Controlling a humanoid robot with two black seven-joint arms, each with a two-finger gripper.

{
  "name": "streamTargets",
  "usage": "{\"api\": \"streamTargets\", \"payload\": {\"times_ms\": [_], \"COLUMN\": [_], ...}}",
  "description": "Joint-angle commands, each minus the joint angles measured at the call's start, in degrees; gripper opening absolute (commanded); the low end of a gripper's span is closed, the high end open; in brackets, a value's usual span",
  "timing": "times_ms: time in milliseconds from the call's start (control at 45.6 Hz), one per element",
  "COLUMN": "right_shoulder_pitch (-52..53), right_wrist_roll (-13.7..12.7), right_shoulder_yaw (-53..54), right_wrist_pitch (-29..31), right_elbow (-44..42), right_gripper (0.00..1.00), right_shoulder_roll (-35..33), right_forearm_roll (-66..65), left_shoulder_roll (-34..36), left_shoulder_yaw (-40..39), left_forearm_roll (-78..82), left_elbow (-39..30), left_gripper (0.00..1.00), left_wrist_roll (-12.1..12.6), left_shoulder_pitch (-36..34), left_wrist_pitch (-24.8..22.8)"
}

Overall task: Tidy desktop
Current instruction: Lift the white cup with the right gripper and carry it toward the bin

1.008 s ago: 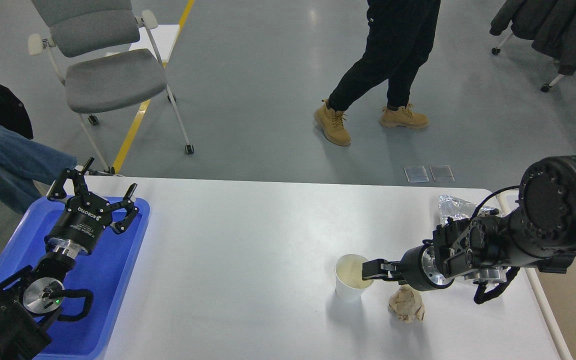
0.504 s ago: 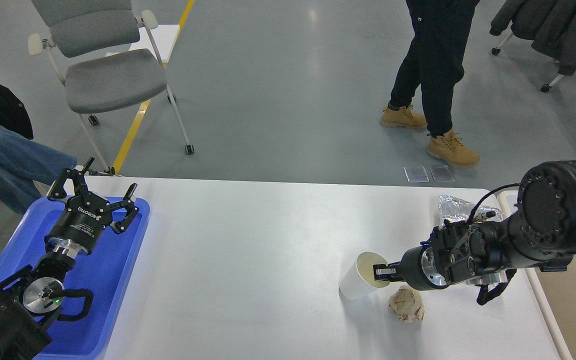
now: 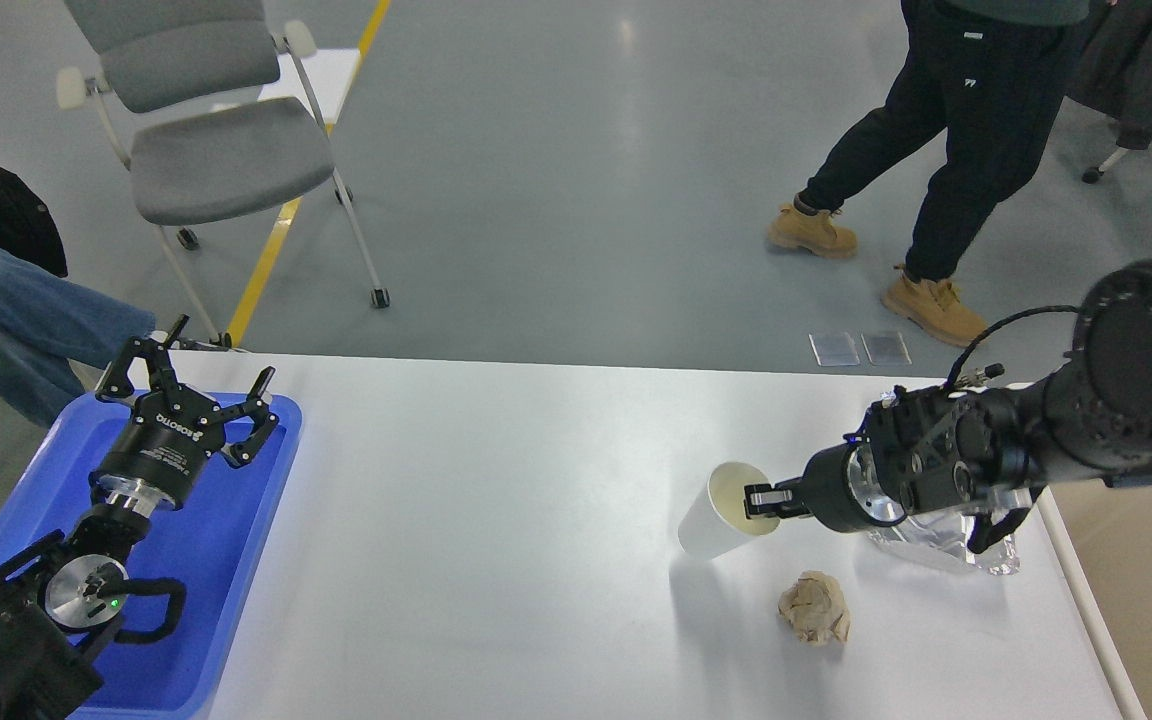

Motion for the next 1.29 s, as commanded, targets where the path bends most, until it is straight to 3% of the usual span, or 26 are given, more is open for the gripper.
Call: {"api": "streamTargets", "payload": {"times_ms": [0, 241, 636, 1008, 1184, 1272], "right_shoulder_pitch": [16.13, 27.04, 39.96, 40.41, 30.58, 26.35], "right_wrist_roll": [0.63, 0.19, 0.19, 0.01, 0.01, 0.18], "right_shoulder_yaw": [0.68, -0.46, -3.54, -3.28, -5.56, -8.37], "right_wrist_pitch": [10.06, 23.51, 38.72, 39.35, 32.41, 31.96], "right_elbow": [4.63, 4.1, 4.11, 2.88, -5.2, -8.81], "right_gripper": [0.0, 0.0, 0.0, 0.0, 0.0, 0.0], "right_shoulder_roll": [-9.61, -15.59, -18.49, -19.37, -20.16, -21.74], "right_forearm_roll": [-6.12, -13.14, -17.19, -18.78, -16.15, -13.51], "left_shoulder_roll": [0.0, 0.0, 0.0, 0.0, 0.0, 0.0], "left_shoulder_yaw": [0.0, 0.0, 0.0, 0.0, 0.0, 0.0], "left_forearm_roll": [0.0, 0.0, 0.0, 0.0, 0.0, 0.0], "left_elbow": [0.01, 0.01, 0.01, 0.01, 0.01, 0.01], "left_gripper": [0.99, 0.99, 0.99, 0.99, 0.99, 0.99], "left_wrist_roll": [0.0, 0.0, 0.0, 0.0, 0.0, 0.0], "left_shoulder_pitch": [0.01, 0.01, 0.01, 0.01, 0.01, 0.01], "left_wrist_pitch": [0.0, 0.0, 0.0, 0.0, 0.0, 0.0]}}
